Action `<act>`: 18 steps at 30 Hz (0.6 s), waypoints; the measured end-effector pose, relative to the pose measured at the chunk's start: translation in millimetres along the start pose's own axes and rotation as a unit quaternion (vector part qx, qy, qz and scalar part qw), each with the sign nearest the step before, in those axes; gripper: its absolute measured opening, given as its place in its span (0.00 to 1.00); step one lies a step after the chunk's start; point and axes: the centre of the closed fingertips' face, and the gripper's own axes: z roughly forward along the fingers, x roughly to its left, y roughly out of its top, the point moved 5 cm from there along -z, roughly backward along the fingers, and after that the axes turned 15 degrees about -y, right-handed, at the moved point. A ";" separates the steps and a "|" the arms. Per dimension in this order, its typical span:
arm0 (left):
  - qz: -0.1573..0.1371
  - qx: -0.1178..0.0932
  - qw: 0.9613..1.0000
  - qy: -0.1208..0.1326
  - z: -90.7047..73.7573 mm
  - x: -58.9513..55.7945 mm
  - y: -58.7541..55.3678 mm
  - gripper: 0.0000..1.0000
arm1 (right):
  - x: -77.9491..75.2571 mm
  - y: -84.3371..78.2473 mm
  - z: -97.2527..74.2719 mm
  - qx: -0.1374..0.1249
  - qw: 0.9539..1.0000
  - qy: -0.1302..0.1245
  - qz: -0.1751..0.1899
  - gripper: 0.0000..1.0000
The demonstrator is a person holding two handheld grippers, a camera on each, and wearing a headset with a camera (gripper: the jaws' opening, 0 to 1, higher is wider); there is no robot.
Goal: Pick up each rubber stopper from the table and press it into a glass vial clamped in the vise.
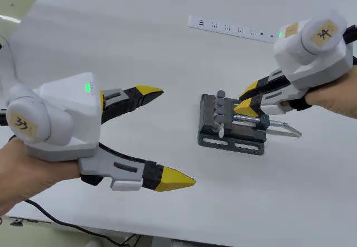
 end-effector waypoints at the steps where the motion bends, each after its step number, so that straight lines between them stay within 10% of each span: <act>1: 0.001 0.000 1.000 0.000 -0.3 0.0 0.9 0.98 | -1.5 -2.0 -5.2 -0.008 1.000 -0.004 0.010 0.13; 18: 0.030 0.054 0.998 -0.013 -0.3 6.9 2.7 0.99 | -8.6 -82.7 -75.1 -0.141 0.976 -0.075 0.149 0.53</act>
